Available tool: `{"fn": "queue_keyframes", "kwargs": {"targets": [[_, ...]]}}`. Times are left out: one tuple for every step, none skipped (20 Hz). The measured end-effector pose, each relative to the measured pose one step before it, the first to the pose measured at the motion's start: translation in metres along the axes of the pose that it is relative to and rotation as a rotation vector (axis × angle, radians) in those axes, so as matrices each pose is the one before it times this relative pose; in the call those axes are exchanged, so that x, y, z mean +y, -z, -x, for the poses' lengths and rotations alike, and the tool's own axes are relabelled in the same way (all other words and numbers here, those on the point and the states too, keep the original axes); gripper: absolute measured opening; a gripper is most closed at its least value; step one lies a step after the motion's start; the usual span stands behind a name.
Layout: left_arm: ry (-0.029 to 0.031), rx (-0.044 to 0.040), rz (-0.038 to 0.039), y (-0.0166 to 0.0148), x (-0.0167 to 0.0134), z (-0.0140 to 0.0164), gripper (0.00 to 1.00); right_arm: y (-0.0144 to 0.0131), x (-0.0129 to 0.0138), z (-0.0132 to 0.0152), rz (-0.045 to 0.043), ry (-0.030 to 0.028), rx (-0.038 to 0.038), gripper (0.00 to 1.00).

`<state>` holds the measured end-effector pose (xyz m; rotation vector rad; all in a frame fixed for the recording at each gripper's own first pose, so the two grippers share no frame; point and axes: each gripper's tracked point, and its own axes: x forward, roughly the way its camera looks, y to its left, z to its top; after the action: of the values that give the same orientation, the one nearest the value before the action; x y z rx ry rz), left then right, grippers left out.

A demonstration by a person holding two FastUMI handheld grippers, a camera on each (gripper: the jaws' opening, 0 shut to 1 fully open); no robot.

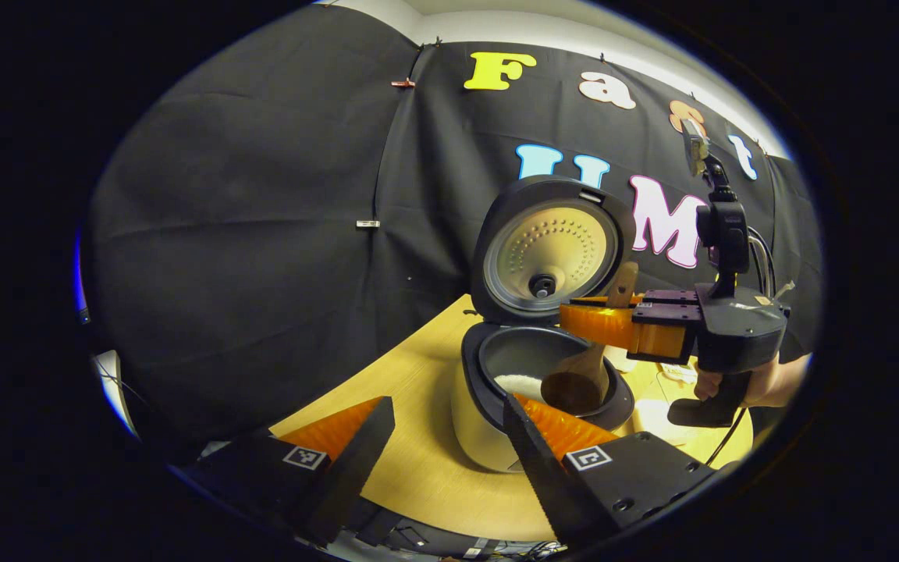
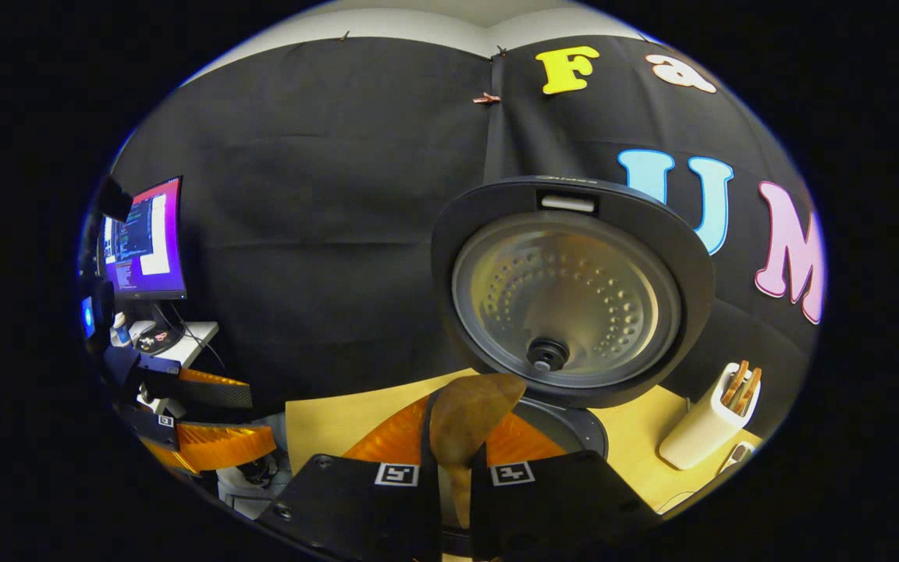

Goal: Close the left gripper, press the button to open the rice cooker; take a wooden spoon from the chopstick holder with the right hand, scoop a spoonful of rice and pour it into the rice cooker, then put the wooden spoon back into the chopstick holder.

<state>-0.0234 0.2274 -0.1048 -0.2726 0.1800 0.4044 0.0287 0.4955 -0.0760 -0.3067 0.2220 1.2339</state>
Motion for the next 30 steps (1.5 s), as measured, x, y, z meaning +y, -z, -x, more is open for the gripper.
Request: {"fn": "queue_keyframes", "kwargs": {"targets": [[0.00063,-0.00148,-0.00596,-0.00031,-0.00177,-0.00056,0.95,-0.00116,-0.00332,-0.00062,-0.0245,0.01096,-0.00481,0.19],[0.00224,-0.00079,-0.00757,-0.00097,-0.00177,0.00012,0.95,-0.00411,-0.00584,0.00122,-0.02942,0.01364,-0.00805,0.14],[0.00314,-0.00232,-0.00548,-0.00055,-0.00276,-0.00101,0.95,-0.00451,-0.00688,0.00174,-0.03337,0.01775,-0.01096,0.14],[0.00622,-0.00155,-0.00277,-0.00214,-0.003,-0.00005,0.95,-0.006,-0.0079,0.00281,-0.03734,0.02003,-0.01293,0.19],[0.00579,-0.00343,-0.00273,-0.00132,-0.00357,0.0,0.95,-0.0075,-0.00848,0.00522,-0.04655,0.02067,-0.01412,0.18],[0.00527,-0.0028,-0.00358,-0.00209,-0.00353,0.00034,0.95,-0.00694,-0.00965,0.00599,-0.05431,0.02152,-0.01391,0.19],[0.00561,-0.00378,-0.00329,-0.0021,-0.00457,-0.00155,0.95,-0.00698,-0.01137,0.00453,-0.06007,0.02317,-0.01249,0.19],[0.00441,-0.0052,-0.00341,-0.0035,-0.00419,-0.00011,0.95,-0.00782,-0.01168,0.00559,-0.06193,0.02719,-0.0129,0.18],[0.00535,-0.00404,-0.00356,-0.00287,-0.00527,-0.00141,0.95,-0.00898,-0.01245,0.00766,-0.0549,0.02505,-0.01444,0.19],[0.00644,-0.00339,-0.00369,-0.00317,-0.0055,-0.00095,0.92,-0.01024,-0.01414,0.00731,-0.04522,0.02894,-0.01842,0.18],[0.00609,-0.00461,-0.00443,-0.00282,-0.00591,-0.00067,0.92,-0.01001,-0.0162,0.00951,-0.03751,0.03433,-0.01829,0.18],[0.00773,-0.0059,-0.00539,-0.00413,-0.00628,0.00033,0.95,-0.01101,-0.01775,0.00885,-0.03163,0.03674,-0.02332,0.18],[0.00497,-0.00655,-0.00685,-0.00324,-0.00623,-0.00113,0.95,-0.01099,-0.01738,0.00999,-0.02704,0.0356,-0.0234,0.18],[-0.0009,-0.00168,-0.0084,-0.00295,-0.00496,-0.00069,0.95,-0.00937,-0.01924,0.01142,-0.02497,0.03488,-0.01992,0.18],[-0.00568,-0.00443,-0.00595,-0.00209,-0.00419,-0.00146,0.95,-0.01097,-0.01941,0.01068,-0.02485,0.0368,-0.01969,0.18],[0.00738,-0.00966,-0.00115,-0.00413,-0.00655,-0.00031,0.95,-0.01243,-0.02064,0.01049,-0.02683,0.03821,-0.02369,0.18],[0.00732,-0.00821,-0.00081,-0.00359,-0.00739,-0.00071,0.95,-0.01245,-0.02154,0.01019,-0.02368,0.03741,-0.02503,0.18],[0.00289,-0.00453,-0.00288,-0.00265,-0.00559,-0.00118,0.95,-0.01494,-0.02033,0.0087,-0.01863,0.03598,-0.0236,0.18],[0.00161,-0.00499,-0.0018,-0.00156,-0.00578,-0.00222,0.95,-0.01342,-0.02229,0.0121,-0.01429,0.03753,-0.02459,0.18],[0.00296,-0.0043,0.00012,-0.00264,-0.00594,-0.00042,0.95,-0.01403,-0.02375,0.00971,-0.01223,0.03936,-0.02661,0.18],[0.0031,-0.00239,0.00223,-0.00143,-0.0075,-0.00083,0.95,-0.01482,-0.0238,0.00944,-0.01261,0.04095,-0.02522,0.18],[0.00502,0.00045,0.00394,-0.00098,-0.00627,-0.00155,0.95,-0.0149,-0.02768,0.00846,-0.01855,0.04543,-0.02395,0.18],[0.00505,0.00296,0.0037,0.00068,-0.0073,-0.00093,0.96,-0.01221,-0.02434,0.01042,-0.02046,0.04318,-0.02237,0.18],[0.00356,0.00437,0.0021,-0.00038,-0.00664,-0.00033,0.95,-0.01069,-0.02227,0.00508,-0.01861,0.03805,-0.01847,0.18],[0.00245,0.00375,0.00002,0.00029,-0.00657,-0.00178,0.95,-0.01193,-0.02554,0.00496,-0.02005,0.04282,-0.0186,0.18],[0.00179,0.00038,-0.00164,-0.00155,-0.00662,-0.00024,0.95,-0.01068,-0.02442,0.00334,-0.02107,0.04022,-0.01782,0.18],[0.0012,-0.00187,-0.00325,-0.0016,-0.00654,0.00028,0.95,-0.01046,-0.02346,0.0024,-0.0231,0.03665,-0.01594,0.18],[-0.00024,-0.00162,-0.00503,-0.00248,-0.00639,0.00159,0.95,-0.00933,-0.02218,0.00188,-0.02253,0.03361,-0.0128,0.18],[-0.0046,-0.00225,-0.00843,-0.00142,-0.00666,-0.00005,0.95,-0.00509,-0.02568,0.00556,-0.0226,0.0378,-0.01128,0.18],[-0.00584,-0.00103,-0.00925,-0.00158,-0.00475,0.00185,0.95,-0.00615,-0.02131,-0.00157,-0.01918,0.03412,-0.00676,0.18]]}}
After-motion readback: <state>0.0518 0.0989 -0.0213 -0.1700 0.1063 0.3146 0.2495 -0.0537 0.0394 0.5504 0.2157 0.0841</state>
